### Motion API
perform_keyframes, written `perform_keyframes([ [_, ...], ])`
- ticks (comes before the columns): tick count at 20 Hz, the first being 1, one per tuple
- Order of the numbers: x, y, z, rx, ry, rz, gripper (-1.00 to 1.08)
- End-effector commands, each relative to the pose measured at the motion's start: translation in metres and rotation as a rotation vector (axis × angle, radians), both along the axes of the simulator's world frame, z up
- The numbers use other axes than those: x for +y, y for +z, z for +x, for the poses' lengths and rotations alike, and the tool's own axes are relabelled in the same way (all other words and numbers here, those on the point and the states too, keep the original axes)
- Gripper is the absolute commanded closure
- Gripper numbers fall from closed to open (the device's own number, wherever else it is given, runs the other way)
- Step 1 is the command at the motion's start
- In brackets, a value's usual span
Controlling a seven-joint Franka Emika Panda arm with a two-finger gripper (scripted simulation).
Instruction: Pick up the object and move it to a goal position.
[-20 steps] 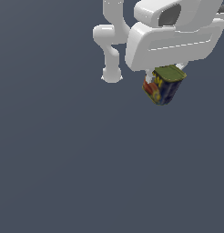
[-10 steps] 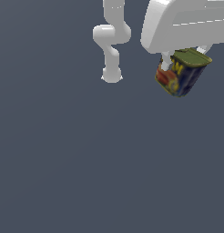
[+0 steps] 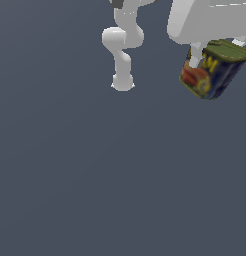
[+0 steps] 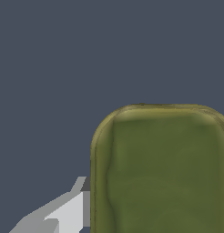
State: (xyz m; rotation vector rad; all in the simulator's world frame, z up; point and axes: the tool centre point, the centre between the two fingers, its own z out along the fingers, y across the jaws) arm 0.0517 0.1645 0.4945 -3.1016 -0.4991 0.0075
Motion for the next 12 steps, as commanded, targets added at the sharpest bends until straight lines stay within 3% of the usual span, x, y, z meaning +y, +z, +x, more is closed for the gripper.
perform_keyframes([
  [1,0.0016,0.0058,0.0007,-0.005,0.0,0.001,1.08],
  [12,0.0046,0.0102,0.0023,-0.005,0.0,0.001,1.08],
])
